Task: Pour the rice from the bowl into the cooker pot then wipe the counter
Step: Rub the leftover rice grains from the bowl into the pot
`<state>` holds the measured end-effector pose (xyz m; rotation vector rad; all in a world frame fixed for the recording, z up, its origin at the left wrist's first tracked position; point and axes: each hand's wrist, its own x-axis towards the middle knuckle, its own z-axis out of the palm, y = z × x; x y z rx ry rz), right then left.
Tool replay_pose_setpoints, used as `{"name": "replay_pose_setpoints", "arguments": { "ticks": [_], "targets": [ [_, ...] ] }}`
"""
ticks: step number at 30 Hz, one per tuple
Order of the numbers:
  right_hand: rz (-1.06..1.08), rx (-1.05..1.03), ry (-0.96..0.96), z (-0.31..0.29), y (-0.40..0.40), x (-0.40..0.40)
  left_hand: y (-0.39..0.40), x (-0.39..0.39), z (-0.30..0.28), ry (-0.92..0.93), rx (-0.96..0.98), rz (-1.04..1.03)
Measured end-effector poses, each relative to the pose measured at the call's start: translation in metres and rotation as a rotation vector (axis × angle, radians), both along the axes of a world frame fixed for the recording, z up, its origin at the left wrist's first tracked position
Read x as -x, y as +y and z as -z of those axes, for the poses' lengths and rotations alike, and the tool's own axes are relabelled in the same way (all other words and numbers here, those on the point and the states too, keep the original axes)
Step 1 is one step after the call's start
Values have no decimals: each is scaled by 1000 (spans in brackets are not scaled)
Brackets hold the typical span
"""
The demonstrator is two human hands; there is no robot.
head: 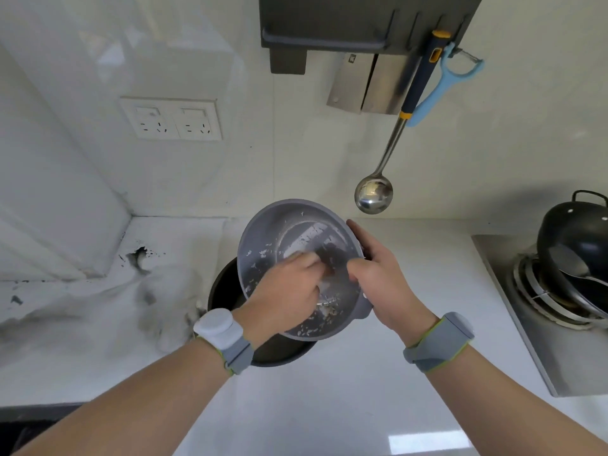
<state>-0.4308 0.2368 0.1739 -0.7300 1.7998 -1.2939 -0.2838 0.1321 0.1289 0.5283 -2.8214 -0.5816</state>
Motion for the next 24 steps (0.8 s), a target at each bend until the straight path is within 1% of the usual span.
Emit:
{"name": "replay_pose_setpoints", "arguments": {
  "ticks": [1, 2, 4, 6, 8, 10, 13, 15, 17, 18, 21, 22, 24],
  "targets": [
    [-10, -3, 1, 0, 1, 1, -11, 0, -3, -7, 126, -63],
    [-21, -7, -6, 0, 1, 5, -21, 2, -7, -61, 235, -134],
    [-30, 3, -4, 1, 0, 6, -37, 3, -7, -214, 350, -207],
    [-22, 30, 1, 2, -3, 7, -40, 2, 4, -333, 337, -209],
    [9, 54, -10, 3, -6, 10, -32, 4, 17, -412, 269, -221],
    [40, 64, -5, 4, -12, 7, -24, 3, 27, -446, 212, -247],
    [74, 50, 56, 4, -18, 6, -18, 6, 38, -497, 165, -273],
    [92, 63, 69, 5, -20, 7, -12, 7, 37, -487, 176, -240],
    [107, 78, 95, 5, -20, 5, 0, 10, 29, -424, 179, -138],
    [105, 77, 113, 6, -20, 3, 6, 9, 29, -424, 151, -140],
    [79, 88, 172, 1, -23, 4, 13, 15, 23, -326, 26, -110],
    [68, 90, 175, 0, -24, 5, 11, 14, 23, -266, 4, -138],
    [49, 95, 177, -7, -26, 9, 0, 8, 20, -186, -72, -264]
  ]
}}
